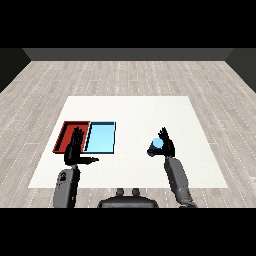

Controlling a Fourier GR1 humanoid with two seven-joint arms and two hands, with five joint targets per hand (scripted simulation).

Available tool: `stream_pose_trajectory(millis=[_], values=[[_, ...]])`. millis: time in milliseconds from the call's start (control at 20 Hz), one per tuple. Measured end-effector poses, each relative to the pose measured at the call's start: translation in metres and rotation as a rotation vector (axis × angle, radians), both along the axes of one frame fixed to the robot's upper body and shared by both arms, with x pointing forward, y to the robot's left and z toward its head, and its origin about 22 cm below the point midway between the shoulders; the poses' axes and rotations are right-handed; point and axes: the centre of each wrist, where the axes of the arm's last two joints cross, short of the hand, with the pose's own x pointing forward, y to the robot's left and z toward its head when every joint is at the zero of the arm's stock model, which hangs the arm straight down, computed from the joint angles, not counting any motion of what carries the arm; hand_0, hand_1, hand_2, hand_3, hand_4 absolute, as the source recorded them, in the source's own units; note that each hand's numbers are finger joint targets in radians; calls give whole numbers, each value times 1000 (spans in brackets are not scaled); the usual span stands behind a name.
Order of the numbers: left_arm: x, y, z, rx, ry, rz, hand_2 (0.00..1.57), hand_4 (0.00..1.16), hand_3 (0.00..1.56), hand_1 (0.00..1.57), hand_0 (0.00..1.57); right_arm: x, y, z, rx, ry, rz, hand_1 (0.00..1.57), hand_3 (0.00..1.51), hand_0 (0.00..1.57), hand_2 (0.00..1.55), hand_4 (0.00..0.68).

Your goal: Pick the blue can and put it in the blue box

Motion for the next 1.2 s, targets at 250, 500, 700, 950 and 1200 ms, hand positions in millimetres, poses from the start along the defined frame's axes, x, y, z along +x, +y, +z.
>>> stream_pose_trajectory(millis=[250,500,700,950,1200], values=[[-3,-6,-3,6,-3,2,0,0,0,0,0,1,5,-4,3,13,7,0,0,0,0,0],[0,-1,0,4,2,7,0,0,0,0,0,8,9,-5,-1,20,-10,404,914,404,875,0],[1,2,0,-3,6,7,0,0,0,0,0,9,15,-4,-42,17,-91,1502,1429,1502,1479,599],[-3,4,0,-10,5,4,0,0,0,0,0,13,17,2,-95,12,-114,1533,1454,1533,1487,597],[-5,-6,-2,6,0,2,0,0,0,0,0,7,28,9,-139,22,-95,1483,1426,1483,1461,623]])
